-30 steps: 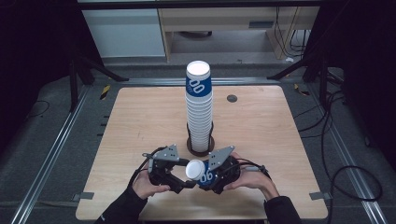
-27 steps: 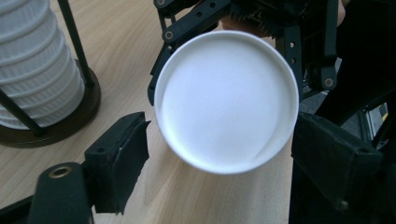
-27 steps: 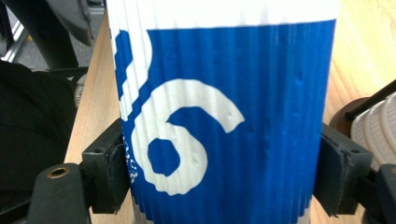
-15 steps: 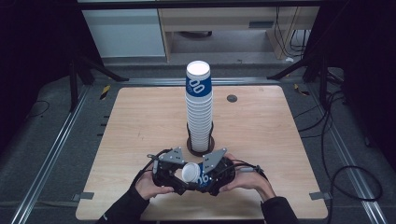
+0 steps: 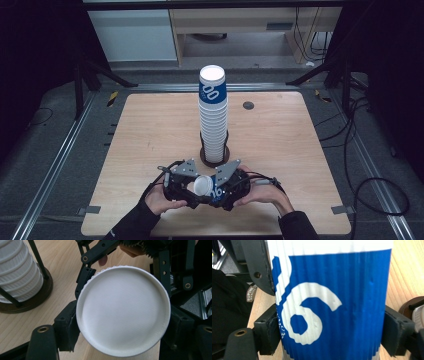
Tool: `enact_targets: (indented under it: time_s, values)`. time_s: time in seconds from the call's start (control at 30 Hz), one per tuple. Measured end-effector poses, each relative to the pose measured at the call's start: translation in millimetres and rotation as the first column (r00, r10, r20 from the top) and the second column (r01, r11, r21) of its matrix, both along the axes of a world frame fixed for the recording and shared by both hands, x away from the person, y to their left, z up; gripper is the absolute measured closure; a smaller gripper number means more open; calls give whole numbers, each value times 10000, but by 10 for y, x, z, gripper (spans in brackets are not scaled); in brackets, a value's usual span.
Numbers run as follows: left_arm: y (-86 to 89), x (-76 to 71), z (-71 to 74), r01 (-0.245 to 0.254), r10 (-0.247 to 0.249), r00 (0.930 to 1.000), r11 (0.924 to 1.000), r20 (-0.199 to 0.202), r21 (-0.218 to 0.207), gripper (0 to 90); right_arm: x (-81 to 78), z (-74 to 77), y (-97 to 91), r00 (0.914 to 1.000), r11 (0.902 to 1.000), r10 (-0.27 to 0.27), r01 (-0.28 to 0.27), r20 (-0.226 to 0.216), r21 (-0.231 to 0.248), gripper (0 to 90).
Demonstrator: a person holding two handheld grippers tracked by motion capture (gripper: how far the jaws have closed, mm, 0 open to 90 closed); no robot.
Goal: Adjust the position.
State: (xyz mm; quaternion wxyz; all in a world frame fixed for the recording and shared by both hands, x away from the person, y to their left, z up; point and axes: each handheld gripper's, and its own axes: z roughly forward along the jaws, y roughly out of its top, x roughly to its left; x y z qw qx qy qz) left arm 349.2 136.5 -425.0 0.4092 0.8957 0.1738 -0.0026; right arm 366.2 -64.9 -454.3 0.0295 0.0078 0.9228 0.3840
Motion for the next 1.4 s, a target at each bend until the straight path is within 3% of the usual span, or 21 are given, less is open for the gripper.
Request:
enact_targets:
  time_s: [0.13,0.33,0.43,0.53,0.57,0.63,0.67,0.7,0.73,0.77,0.8,0.9,1.1,1.3,1.4]
  values:
    - [19,5,14,14,-14,10000,9999,-27,-158,261,24,19,-24,9997,9994,-231,233,-72,271,91]
    - [176,50,93,-445,457,9989,9964,141,-723,260,69,130,-167,9975,9916,-616,651,-344,1121,65]
    - [283,80,132,-830,857,9961,9897,190,-1165,260,99,218,-287,9947,9801,-926,989,-443,1720,64]
    - [378,104,166,-1123,1188,9925,9784,275,-1738,260,145,281,-424,9878,9599,-1439,1540,-595,2342,65]
    - [378,104,166,-1123,1188,9925,9784,275,-1738,260,145,281,-424,9878,9599,-1439,1540,-595,2342,65]
    - [442,119,177,-1339,1441,9891,9642,285,-2290,260,171,306,-551,9809,9442,-1825,1939,-671,2661,65]
    - [480,122,184,-1439,1579,9870,9509,298,-2742,259,179,306,-584,9788,9378,-1899,2041,-773,2807,65]
    - [480,122,184,-1439,1579,9870,9509,298,-2742,259,179,306,-584,9788,9378,-1899,2041,-773,2807,65]
    - [514,120,188,-1522,1707,9848,9364,314,-3161,259,192,310,-635,9755,9279,-1981,2181,-956,3024,65]
    - [514,120,188,-1522,1707,9848,9364,314,-3161,259,192,310,-635,9755,9279,-1981,2181,-956,3024,65]
    - [527,118,182,-1510,1711,9848,9271,290,-3430,259,201,311,-664,9730,9165,-1988,2269,-1171,3296,65]
    - [518,118,174,-1373,1568,9874,9172,219,-3739,259,213,299,-662,9712,9067,-1917,2305,-1416,3533,69]
    - [483,96,167,-1128,1351,9904,9143,303,-3891,260,209,260,-584,9735,9127,-1610,2094,-1622,3510,68]
    - [431,71,163,-833,1029,9941,9257,337,-3689,264,191,202,-453,9761,9208,-1185,1767,-1822,3476,69]
    - [433,64,173,-766,956,9949,9235,320,-3759,265,194,191,-443,9763,9199,-1118,1722,-1853,3524,68]
